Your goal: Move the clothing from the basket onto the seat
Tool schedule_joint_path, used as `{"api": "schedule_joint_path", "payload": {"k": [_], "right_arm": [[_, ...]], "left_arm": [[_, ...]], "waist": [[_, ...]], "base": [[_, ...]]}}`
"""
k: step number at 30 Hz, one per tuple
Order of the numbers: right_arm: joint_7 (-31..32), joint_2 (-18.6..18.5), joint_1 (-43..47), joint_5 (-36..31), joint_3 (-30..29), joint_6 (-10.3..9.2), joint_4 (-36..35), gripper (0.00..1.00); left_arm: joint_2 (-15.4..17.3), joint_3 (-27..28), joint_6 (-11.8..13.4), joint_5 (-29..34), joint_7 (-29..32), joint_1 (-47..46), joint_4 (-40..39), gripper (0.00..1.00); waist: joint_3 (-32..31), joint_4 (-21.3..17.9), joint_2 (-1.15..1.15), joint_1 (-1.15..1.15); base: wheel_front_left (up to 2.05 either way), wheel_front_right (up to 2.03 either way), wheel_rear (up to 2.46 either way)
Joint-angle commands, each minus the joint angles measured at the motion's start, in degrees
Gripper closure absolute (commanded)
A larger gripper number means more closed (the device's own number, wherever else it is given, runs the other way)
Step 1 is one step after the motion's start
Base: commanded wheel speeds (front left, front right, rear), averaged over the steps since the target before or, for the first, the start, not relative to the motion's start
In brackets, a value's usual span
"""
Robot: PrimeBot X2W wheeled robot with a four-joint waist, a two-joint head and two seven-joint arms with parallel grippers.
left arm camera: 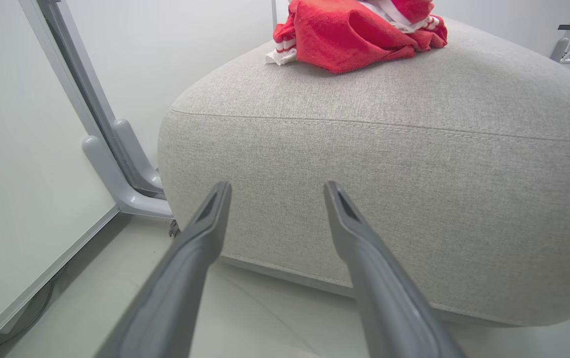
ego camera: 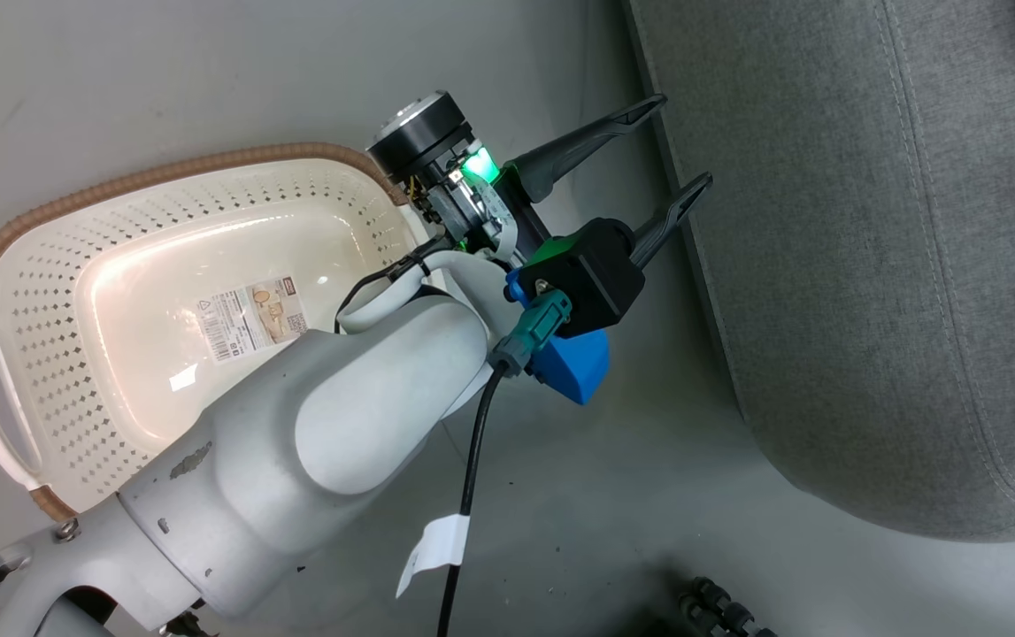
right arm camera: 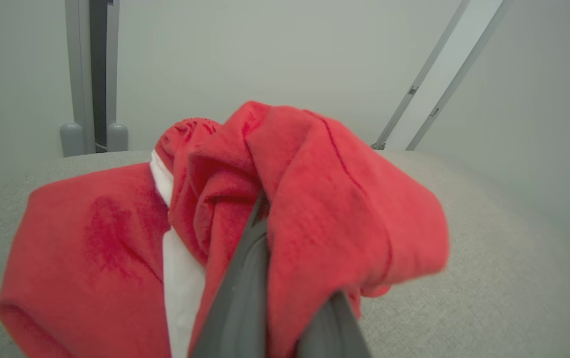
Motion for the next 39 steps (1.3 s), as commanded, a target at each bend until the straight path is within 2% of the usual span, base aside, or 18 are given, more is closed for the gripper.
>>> {"api": "schedule_joint_path", "payload": {"k": [1,2,3,7,11,13,19,31,39], "right_arm": [[-0.03,0.62,1.16,0.24,-0.20,0.01,0.18,0.84],[-0.04,0.79,1.49,0.44,-0.51,0.01,-0.10,0.44],[-0.03,0.60,1.86,0.55,-0.68,0.01,-0.34,0.00],[-0.03,1.49,4.25,0.77,-1.02,0.01,-2.01,0.00],[-0.03,4.22,10.74,-1.08,-1.29,0.01,-7.22,0.00],[-0.04,6.61,15.65,-3.04,-1.50,0.01,-12.11,0.00],[-0.03,7.71,20.53,-4.25,0.94,0.01,-18.73,0.00],[-0.03,6.46,23.58,-3.48,14.66,0.01,-23.48,0.00],[-0.03,7.27,26.40,-3.06,21.39,0.01,-23.57,0.00]], "left_arm": [[0.28,-0.07,0.31,-0.29,0.00,-0.11,0.09,0.00],[0.19,-0.14,0.38,-0.42,-0.11,0.09,0.16,0.00],[0.05,-0.17,0.49,-0.50,-0.31,0.22,0.21,0.00],[-0.35,-0.24,0.81,-0.80,-0.92,0.75,0.54,0.00],[-0.69,0.17,1.24,-1.74,-2.29,2.07,1.48,0.00],[-1.04,1.28,2.21,-3.08,-3.43,3.79,2.33,0.00],[-1.08,4.50,4.16,-5.34,-4.27,7.90,2.83,0.00],[1.22,20.15,8.89,-5.46,-4.34,19.89,-5.56,0.00],[0.99,31.38,9.20,-3.74,-4.34,29.63,-8.12,0.00]], "waist": [[-0.46,-0.06,0.00,-0.01],[-0.77,-0.05,0.00,-0.01],[-1.09,-0.02,0.00,-0.01],[-2.50,-0.04,0.00,-0.01],[-5.88,-0.45,0.00,-0.01],[-9.64,-0.24,0.00,-0.01],[-16.13,1.53,0.00,-0.01],[-26.53,8.10,0.00,-0.01],[-32.31,12.62,0.00,-0.01]], "base": [[0.00,0.00,0.00],[0.00,0.00,0.00],[0.00,0.00,0.00],[0.00,0.00,0.00],[0.00,0.00,0.00],[0.00,0.00,0.00],[0.00,0.00,0.00],[0.00,0.00,0.00],[0.00,0.00,0.00]]}}
